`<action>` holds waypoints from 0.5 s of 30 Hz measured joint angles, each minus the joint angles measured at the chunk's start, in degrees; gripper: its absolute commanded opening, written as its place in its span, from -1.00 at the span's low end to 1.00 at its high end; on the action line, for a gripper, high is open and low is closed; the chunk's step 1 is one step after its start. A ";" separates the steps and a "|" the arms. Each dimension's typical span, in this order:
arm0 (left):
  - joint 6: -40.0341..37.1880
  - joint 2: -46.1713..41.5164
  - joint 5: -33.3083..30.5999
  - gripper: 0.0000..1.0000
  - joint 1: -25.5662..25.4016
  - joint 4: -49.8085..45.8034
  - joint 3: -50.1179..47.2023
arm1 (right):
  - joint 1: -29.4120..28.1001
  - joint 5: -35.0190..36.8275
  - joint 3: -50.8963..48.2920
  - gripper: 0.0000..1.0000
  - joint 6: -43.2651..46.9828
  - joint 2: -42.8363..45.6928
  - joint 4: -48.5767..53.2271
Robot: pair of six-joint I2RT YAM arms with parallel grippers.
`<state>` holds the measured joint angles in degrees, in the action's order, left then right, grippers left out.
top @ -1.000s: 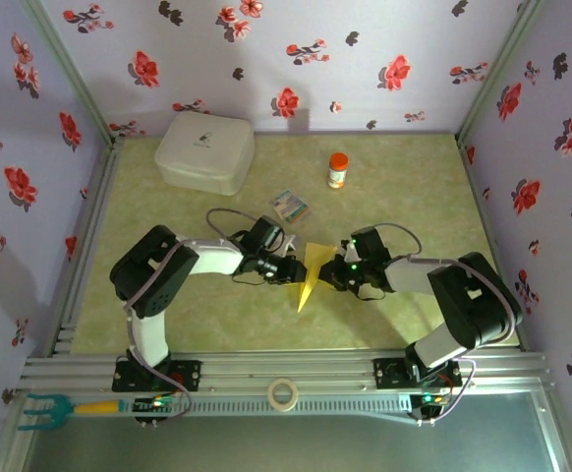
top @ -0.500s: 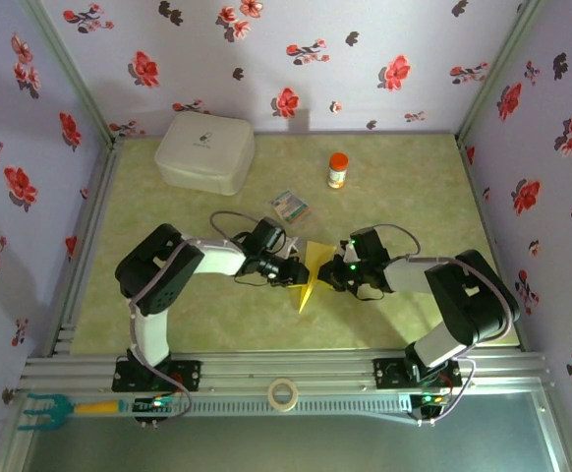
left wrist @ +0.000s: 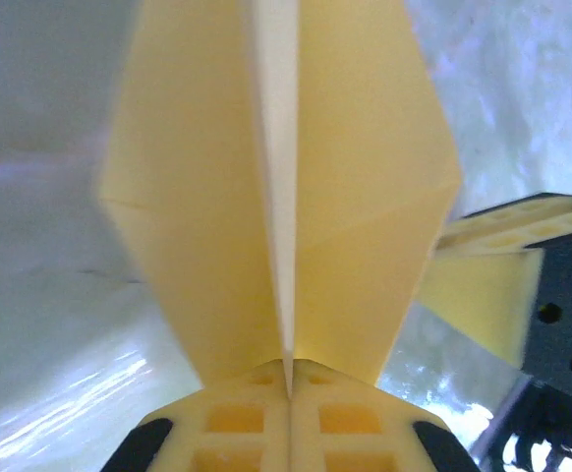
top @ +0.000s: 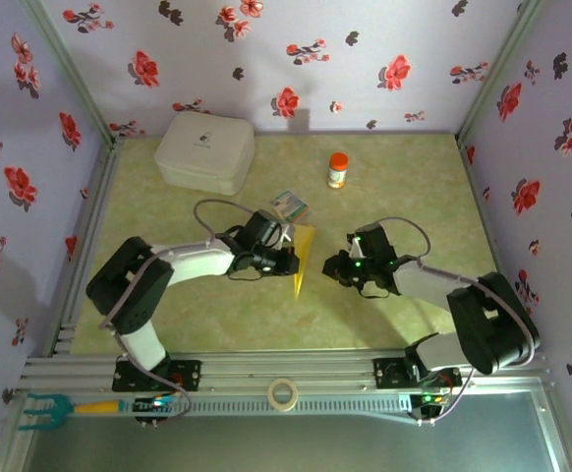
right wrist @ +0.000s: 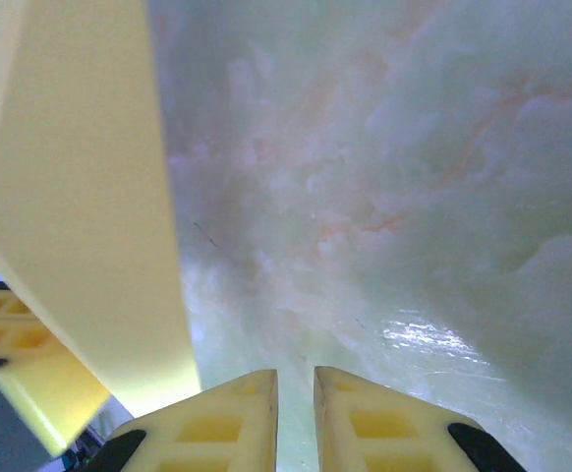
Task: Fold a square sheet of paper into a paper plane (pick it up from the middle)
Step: Move the paper plane to the center of the table.
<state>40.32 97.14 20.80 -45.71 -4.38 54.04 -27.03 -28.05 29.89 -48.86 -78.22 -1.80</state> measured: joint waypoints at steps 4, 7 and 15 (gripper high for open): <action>-1.79 -1.97 -10.16 -0.95 -0.55 -8.79 3.48 | 0.00 1.44 1.07 -0.63 0.42 1.20 1.66; -2.38 -1.95 -15.41 -0.95 -0.72 -14.64 5.33 | 0.00 2.08 1.42 -0.62 0.42 1.27 2.36; -2.78 1.22 -20.65 -0.91 -2.16 -21.64 7.34 | 0.00 2.62 1.75 -0.61 0.42 1.27 3.50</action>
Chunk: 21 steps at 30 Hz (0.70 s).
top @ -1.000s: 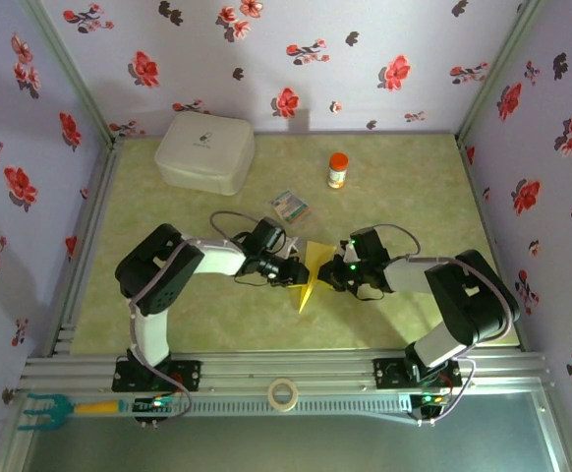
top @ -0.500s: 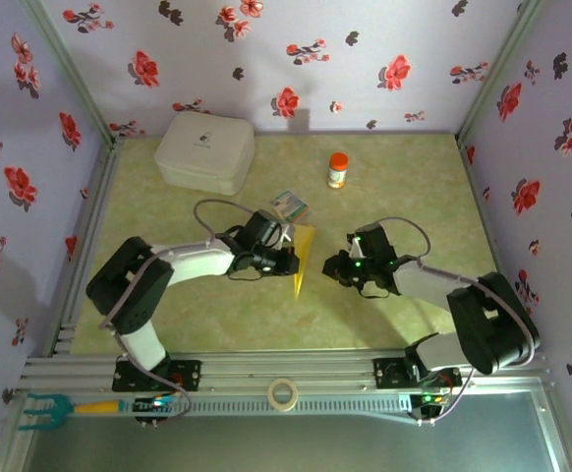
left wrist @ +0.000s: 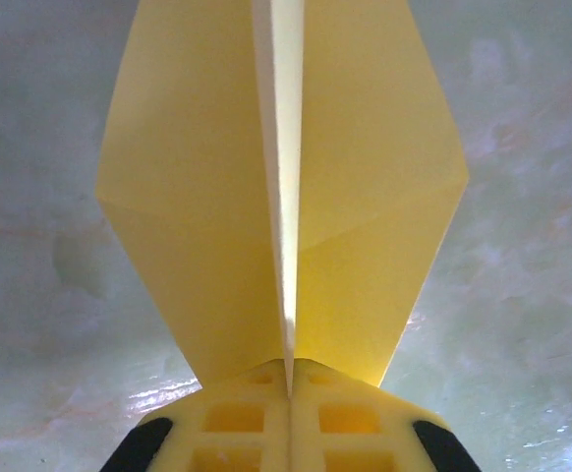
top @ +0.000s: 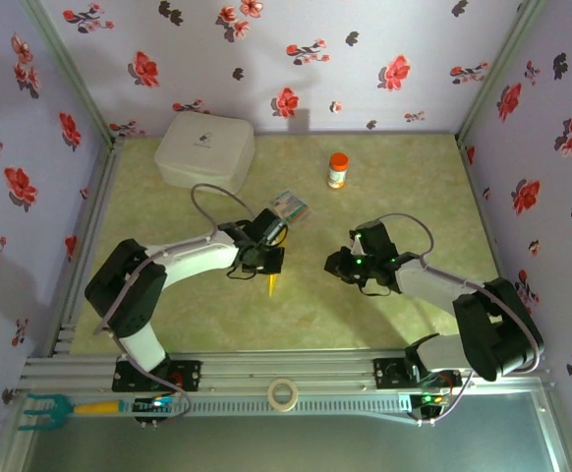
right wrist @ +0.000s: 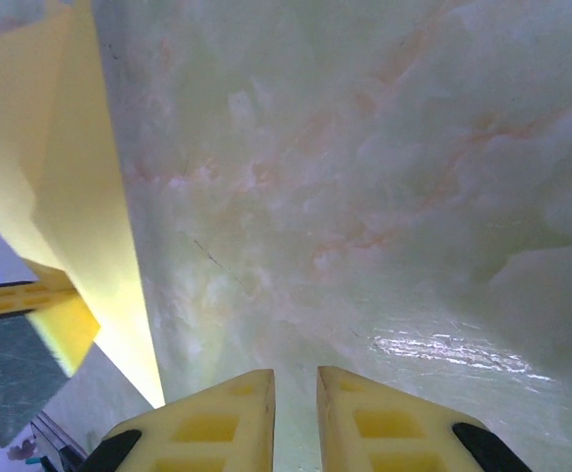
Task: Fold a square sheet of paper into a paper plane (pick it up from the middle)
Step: Move the paper plane to the center of the table.
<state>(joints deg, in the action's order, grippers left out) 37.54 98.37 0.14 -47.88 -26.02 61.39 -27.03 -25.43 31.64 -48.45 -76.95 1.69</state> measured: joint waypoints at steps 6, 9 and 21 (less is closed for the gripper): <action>0.02 1.73 -0.13 -0.85 -1.09 -1.36 0.09 | 0.00 0.00 0.26 -0.60 0.00 -0.17 0.11; 0.02 1.95 -0.11 -0.77 -1.27 -1.49 0.42 | 0.00 0.00 0.26 -0.60 0.00 -0.37 0.11; -0.07 3.67 -0.11 -0.68 -1.38 -1.75 1.25 | 0.00 0.00 0.35 -0.60 0.00 -1.88 0.11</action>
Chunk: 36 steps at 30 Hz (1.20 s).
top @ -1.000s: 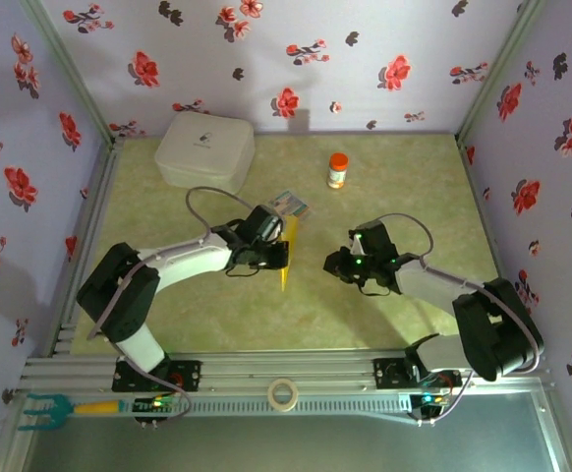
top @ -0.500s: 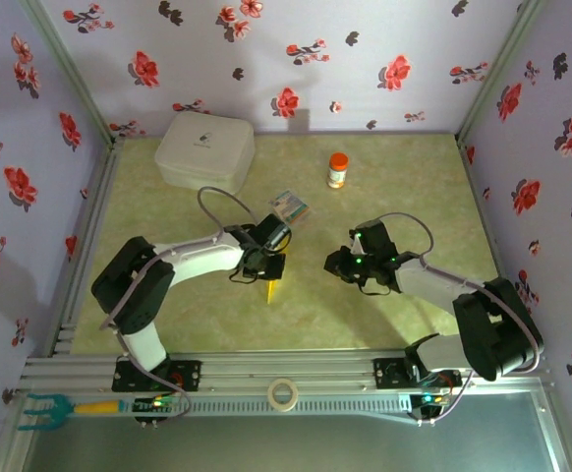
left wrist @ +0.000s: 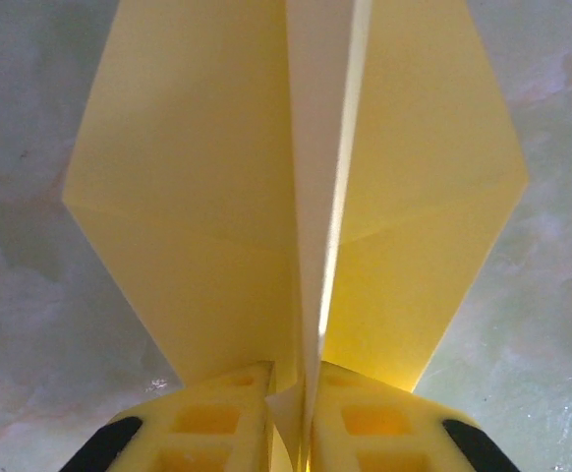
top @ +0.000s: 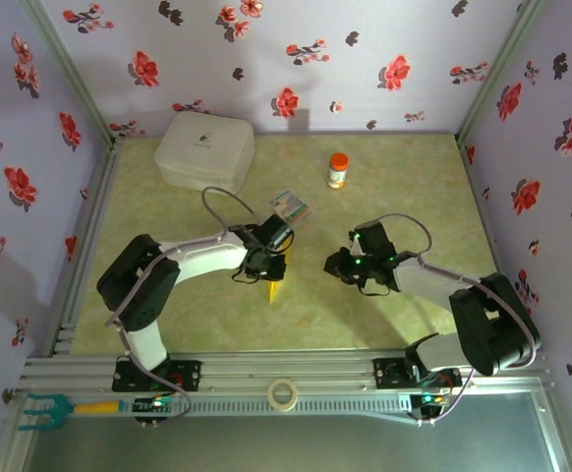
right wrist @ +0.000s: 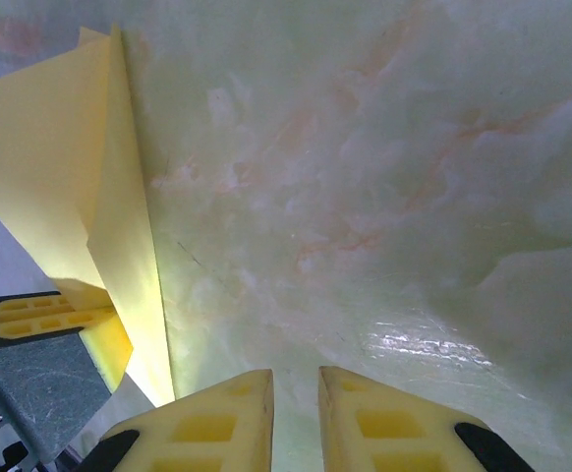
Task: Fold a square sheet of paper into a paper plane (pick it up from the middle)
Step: Move the paper plane to the center of the table.
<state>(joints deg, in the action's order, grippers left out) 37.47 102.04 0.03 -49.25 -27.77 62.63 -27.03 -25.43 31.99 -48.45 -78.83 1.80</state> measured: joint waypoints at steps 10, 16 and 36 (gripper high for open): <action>-0.22 1.55 -0.04 -0.66 -0.46 -0.24 0.22 | 0.00 0.00 0.13 -0.60 -0.02 -0.24 -0.04; 0.24 2.03 -2.21 -0.60 -3.08 -1.42 0.74 | 0.00 -0.02 0.13 -0.60 -0.02 -0.26 -0.22; 7.87 2.12 -4.39 -0.31 -7.23 -4.26 1.57 | 0.00 -0.04 -0.44 -0.58 -0.02 -0.26 -2.03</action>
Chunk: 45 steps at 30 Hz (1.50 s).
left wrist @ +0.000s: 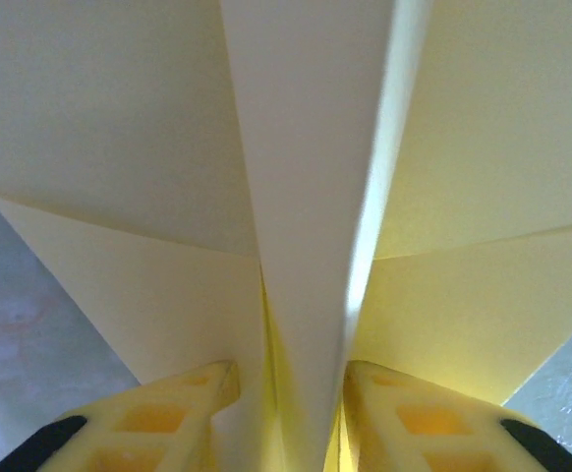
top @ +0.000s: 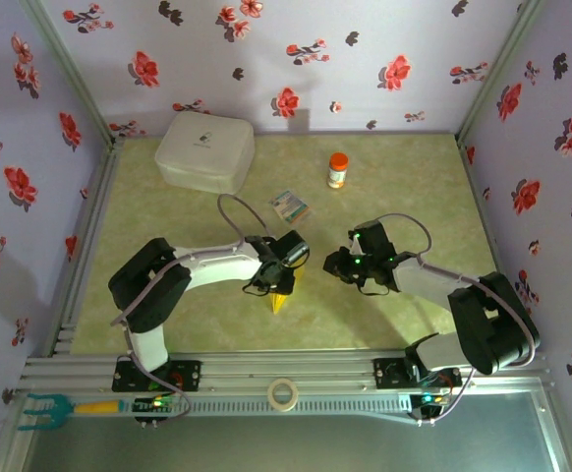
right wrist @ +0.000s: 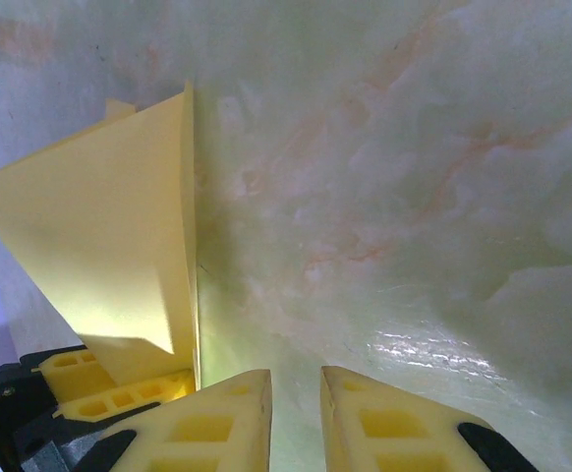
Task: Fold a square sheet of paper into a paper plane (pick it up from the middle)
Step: Move the paper plane to the center of the table.
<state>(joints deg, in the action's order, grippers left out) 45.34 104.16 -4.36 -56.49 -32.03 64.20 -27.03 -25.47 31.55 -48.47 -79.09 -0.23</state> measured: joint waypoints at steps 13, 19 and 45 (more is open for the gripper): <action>5.81 4.44 -0.17 -0.27 -0.37 -7.28 6.51 | 0.02 -0.70 -0.55 -0.57 0.04 0.00 -1.40; 7.52 6.49 -0.72 -0.24 -1.46 -10.05 9.51 | 0.55 -1.38 -0.72 -0.56 0.44 0.26 -1.40; 10.71 3.76 -4.70 0.07 -2.36 -15.13 12.70 | 1.70 -1.46 -1.40 -0.51 0.50 4.33 -0.24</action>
<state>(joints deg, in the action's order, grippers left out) 56.05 107.92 -9.06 -58.85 -47.16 76.90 -25.32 -26.94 30.15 -47.97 -74.76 -0.47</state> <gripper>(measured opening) 0.526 0.245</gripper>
